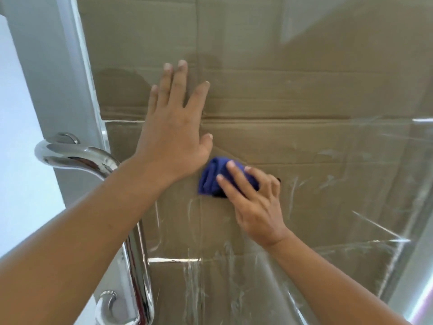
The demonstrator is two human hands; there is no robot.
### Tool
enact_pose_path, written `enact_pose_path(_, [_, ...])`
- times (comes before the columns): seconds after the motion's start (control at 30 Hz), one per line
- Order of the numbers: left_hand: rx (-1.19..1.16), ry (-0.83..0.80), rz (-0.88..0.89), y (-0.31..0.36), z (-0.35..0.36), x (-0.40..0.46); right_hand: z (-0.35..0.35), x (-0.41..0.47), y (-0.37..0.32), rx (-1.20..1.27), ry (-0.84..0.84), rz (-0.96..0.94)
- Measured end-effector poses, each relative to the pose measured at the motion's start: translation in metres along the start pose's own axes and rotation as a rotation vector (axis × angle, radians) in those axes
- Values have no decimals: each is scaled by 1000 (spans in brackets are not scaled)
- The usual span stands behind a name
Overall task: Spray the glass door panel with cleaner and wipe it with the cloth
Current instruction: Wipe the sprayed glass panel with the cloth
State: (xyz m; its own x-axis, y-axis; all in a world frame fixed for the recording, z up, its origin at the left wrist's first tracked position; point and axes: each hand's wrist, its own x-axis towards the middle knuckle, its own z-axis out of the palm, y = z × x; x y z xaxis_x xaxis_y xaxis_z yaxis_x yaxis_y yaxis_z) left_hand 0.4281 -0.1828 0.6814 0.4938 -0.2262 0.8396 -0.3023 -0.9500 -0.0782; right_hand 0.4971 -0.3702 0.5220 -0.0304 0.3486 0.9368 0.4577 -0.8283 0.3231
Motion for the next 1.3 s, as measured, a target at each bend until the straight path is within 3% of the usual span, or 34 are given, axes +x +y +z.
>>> enact_pose_path(0.07, [-20, -3, 70, 10, 10, -6, -5, -8, 13, -15, -11, -31])
enact_pose_path(0.2, [-43, -26, 125, 24, 27, -18, -10, -7, 37, -32, 195, 554])
enact_pose_path(0.23, [-46, -30, 131, 27, 30, -20, -11, -7, 35, -45, 216, 600])
enact_pose_path(0.27, [-49, -28, 139, 29, 33, -21, -11, -10, 32, -54, 188, 548])
enact_pose_path(0.37, [-60, -22, 149, 38, 42, -23, -15, -30, 29, -21, -17, 107])
enact_pose_path(0.43, [-70, -24, 149, 44, 46, -24, -21, -38, 43, -34, -41, 56])
enact_pose_path(0.6, [-66, -43, 145, 55, 53, -26, -23, -28, 74, -31, 244, 764])
enact_pose_path(0.63, [-71, -40, 145, 58, 55, -25, -24, -27, 72, -41, 235, 761])
enact_pose_path(0.77, [-97, -22, 167, 72, 60, -22, -33, -47, 73, -52, -5, 191])
enact_pose_path(0.8, [-101, -19, 173, 76, 62, -21, -37, -50, 80, -61, -25, 151])
enact_pose_path(0.87, [-97, -20, 181, 82, 64, -20, -38, -50, 95, -65, 56, 326])
enact_pose_path(0.97, [-96, -21, 187, 91, 68, -17, -39, -39, 108, -17, 227, 814])
enact_pose_path(1.0, [-99, -21, 191, 93, 70, -16, -39, -37, 107, -25, 230, 845])
enact_pose_path(1.03, [-101, -21, 194, 96, 72, -15, -39, -38, 105, -39, 197, 780])
enact_pose_path(1.17, [-103, -18, 222, 110, 79, -10, -47, -55, 111, -87, -16, 191])
enact_pose_path(1.23, [-98, -22, 238, 118, 83, -8, -51, -58, 127, -124, 27, 234])
enact_pose_path(1.3, [-92, -22, 248, 125, 85, -6, -53, -53, 141, -72, 166, 576])
